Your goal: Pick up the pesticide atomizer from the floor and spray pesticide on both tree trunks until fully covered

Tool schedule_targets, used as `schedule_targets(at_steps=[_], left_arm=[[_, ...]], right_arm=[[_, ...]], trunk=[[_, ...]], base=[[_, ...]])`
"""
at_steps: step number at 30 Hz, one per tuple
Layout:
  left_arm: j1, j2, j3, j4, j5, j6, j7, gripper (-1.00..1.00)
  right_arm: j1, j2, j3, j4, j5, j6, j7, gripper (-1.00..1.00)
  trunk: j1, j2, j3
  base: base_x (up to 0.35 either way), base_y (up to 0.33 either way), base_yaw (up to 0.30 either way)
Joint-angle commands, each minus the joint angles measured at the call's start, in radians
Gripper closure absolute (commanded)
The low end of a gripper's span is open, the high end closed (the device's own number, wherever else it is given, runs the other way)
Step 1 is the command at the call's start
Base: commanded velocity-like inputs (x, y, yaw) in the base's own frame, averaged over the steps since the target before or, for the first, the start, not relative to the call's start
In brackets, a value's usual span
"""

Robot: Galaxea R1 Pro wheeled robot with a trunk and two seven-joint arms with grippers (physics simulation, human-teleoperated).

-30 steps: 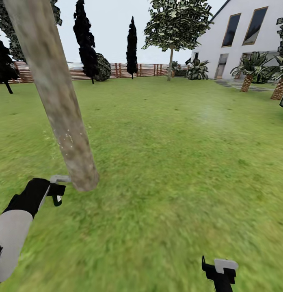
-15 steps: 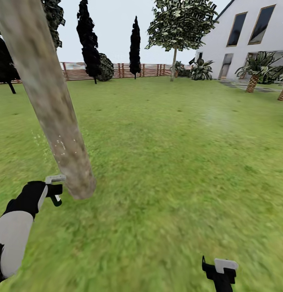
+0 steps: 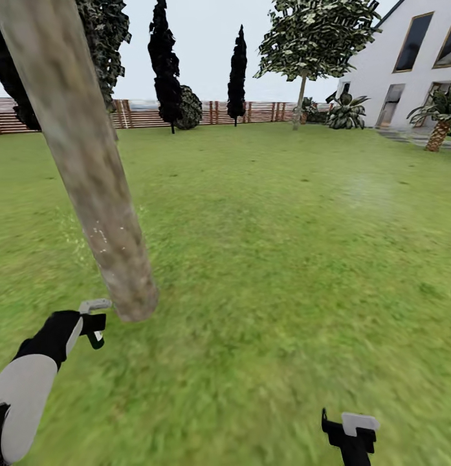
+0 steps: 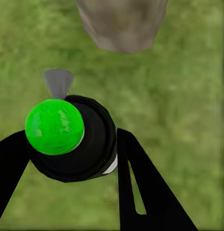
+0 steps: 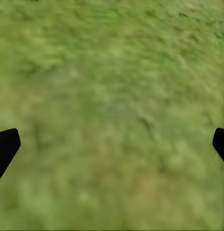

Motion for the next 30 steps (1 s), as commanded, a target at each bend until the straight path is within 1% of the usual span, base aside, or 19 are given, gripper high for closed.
schedule_targets(at_steps=[1,2,4,9,10,11,12,14,19,20,21,22,27,30], left_arm=[[0.005,0.000,0.001,0.000,0.000,-0.001,-0.001,1.00],[0.020,0.001,0.001,-0.001,0.001,-0.002,0.000,1.00],[0.033,0.000,0.003,-0.002,0.002,-0.003,-0.001,1.00],[0.036,-0.001,0.005,-0.001,0.004,-0.007,-0.002,1.00],[0.036,-0.001,0.005,0.000,0.005,-0.024,-0.003,1.00],[0.037,-0.001,0.005,0.029,0.004,-0.103,-0.005,1.00],[0.036,-0.001,0.005,0.041,0.004,-0.123,-0.006,1.00],[0.037,-0.001,0.005,0.049,0.004,-0.134,-0.007,1.00],[0.037,-0.002,0.010,0.053,0.004,-0.138,-0.015,1.00],[0.037,-0.008,0.010,0.054,0.004,-0.138,-0.014,1.00],[0.037,-0.020,0.010,0.055,0.003,-0.139,-0.014,1.00],[0.037,-0.024,0.010,0.056,0.003,-0.139,-0.014,1.00],[0.037,-0.027,0.011,0.056,0.003,-0.140,-0.011,1.00],[0.037,-0.026,0.011,0.054,0.003,-0.139,-0.010,1.00]], right_arm=[[0.000,0.000,0.000,0.000,0.000,0.000,0.000,-1.00],[0.000,0.000,0.000,0.000,0.000,0.000,0.000,-1.00],[0.000,0.000,0.000,0.000,0.000,0.000,0.000,-1.00],[0.000,0.001,0.000,0.001,0.000,0.000,0.000,-1.00],[0.000,0.001,0.000,0.001,0.000,0.000,0.000,-1.00],[0.000,0.001,0.000,0.001,0.000,0.000,0.000,-1.00],[0.000,0.001,0.000,0.001,0.000,0.000,0.000,-1.00],[0.000,0.001,0.000,0.001,0.000,0.000,0.000,-1.00],[0.000,0.001,0.001,0.001,0.000,0.000,0.000,-1.00],[0.000,0.001,0.001,0.001,0.000,0.000,0.000,-1.00],[0.000,0.001,0.001,0.001,0.000,0.000,0.000,-1.00],[0.000,0.001,0.001,0.001,0.000,0.000,0.000,-1.00],[0.000,0.001,0.000,0.000,0.000,0.000,0.000,-1.00],[0.000,0.001,0.000,0.000,0.000,0.000,0.000,-1.00]], trunk=[[0.000,0.000,0.000],[0.000,0.000,0.000],[0.000,0.000,0.000],[0.000,0.000,0.000],[0.000,0.000,0.000],[0.000,0.000,0.000],[0.000,0.000,0.000],[0.000,0.000,0.000],[0.000,0.000,0.000],[0.000,0.000,0.000],[0.000,0.000,0.000],[0.000,0.000,0.000],[0.000,0.000,0.000],[0.000,0.000,0.000]], base=[[0.138,-0.260,0.001],[0.168,-0.246,0.000],[0.193,-0.234,0.000],[0.243,-0.188,0.004],[0.276,-0.157,0.102],[0.295,-0.126,0.237],[0.299,-0.120,0.259],[0.258,-0.095,0.269],[0.039,-0.092,0.255],[0.001,-0.241,0.094],[0.000,-0.260,0.031],[0.000,-0.266,0.013],[0.001,-0.269,0.002],[0.113,-0.261,0.000]])
